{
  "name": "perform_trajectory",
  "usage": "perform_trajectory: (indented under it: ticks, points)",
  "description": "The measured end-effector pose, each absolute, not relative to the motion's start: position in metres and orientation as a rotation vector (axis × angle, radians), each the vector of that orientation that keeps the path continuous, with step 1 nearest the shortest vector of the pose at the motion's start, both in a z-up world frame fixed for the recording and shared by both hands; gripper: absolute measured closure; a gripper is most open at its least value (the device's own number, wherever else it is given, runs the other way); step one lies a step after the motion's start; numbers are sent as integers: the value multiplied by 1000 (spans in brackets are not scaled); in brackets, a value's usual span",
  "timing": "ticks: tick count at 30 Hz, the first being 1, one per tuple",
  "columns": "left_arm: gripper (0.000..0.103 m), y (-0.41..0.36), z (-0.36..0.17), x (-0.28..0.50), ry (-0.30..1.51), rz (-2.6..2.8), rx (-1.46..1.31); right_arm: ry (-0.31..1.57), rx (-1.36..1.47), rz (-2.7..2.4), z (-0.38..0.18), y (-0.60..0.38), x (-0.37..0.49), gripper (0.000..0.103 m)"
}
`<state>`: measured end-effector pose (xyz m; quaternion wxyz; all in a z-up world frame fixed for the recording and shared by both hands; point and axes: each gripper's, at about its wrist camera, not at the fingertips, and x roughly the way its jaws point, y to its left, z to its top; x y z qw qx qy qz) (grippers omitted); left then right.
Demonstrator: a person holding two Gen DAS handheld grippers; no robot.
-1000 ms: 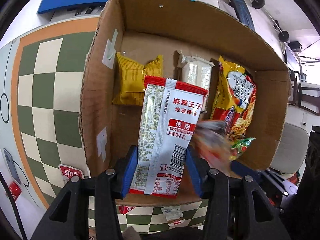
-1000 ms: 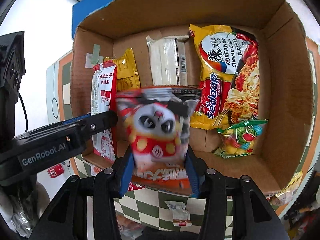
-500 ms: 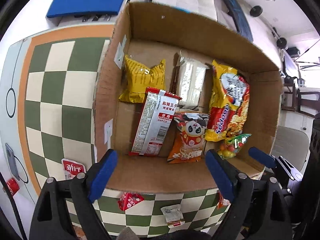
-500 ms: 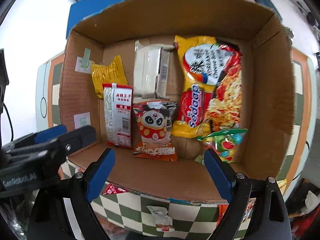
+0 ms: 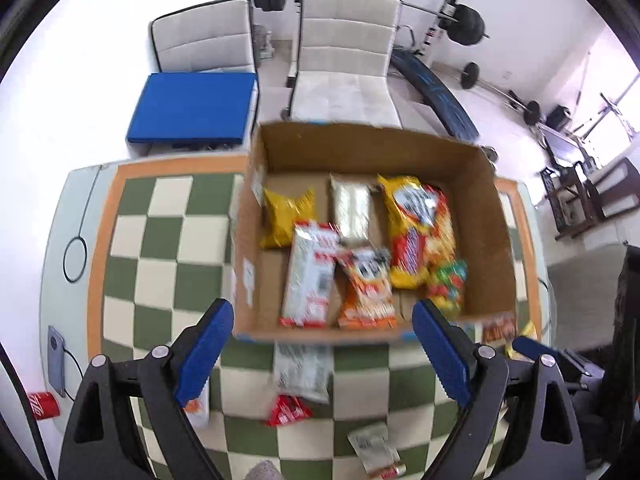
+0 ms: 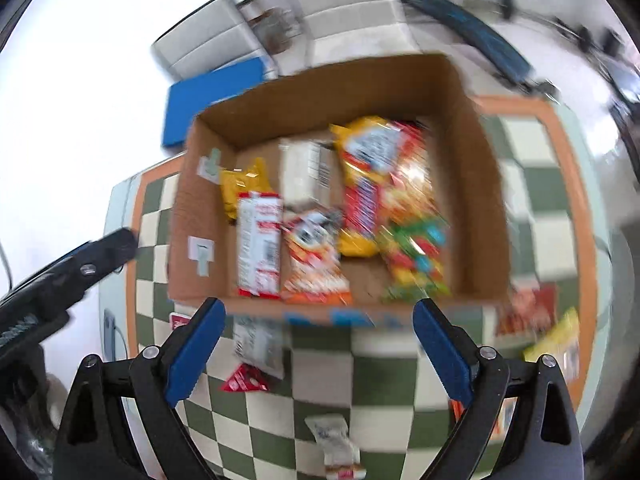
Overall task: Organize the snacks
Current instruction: 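Grasp the clear yellow-edged bread bag with right tool while left tool grasps panda-print bag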
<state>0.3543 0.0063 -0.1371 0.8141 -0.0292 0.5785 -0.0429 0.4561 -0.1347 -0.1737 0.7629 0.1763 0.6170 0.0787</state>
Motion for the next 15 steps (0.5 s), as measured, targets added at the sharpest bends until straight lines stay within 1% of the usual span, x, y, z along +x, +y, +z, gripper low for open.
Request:
perform_trajectory:
  ticks: [5,9,15]
  points:
    - [11,-8,-161,311,1254,-91,-61,1416,678,-36,-211,-195,388,6]
    - [11,-17,-201,291,1343,-76,-56,1462,873,-227,-256,-244,340,6]
    - [11,-22,-247,276,1448,-28,-72,1514,1031,-393,-317,-278,310,6]
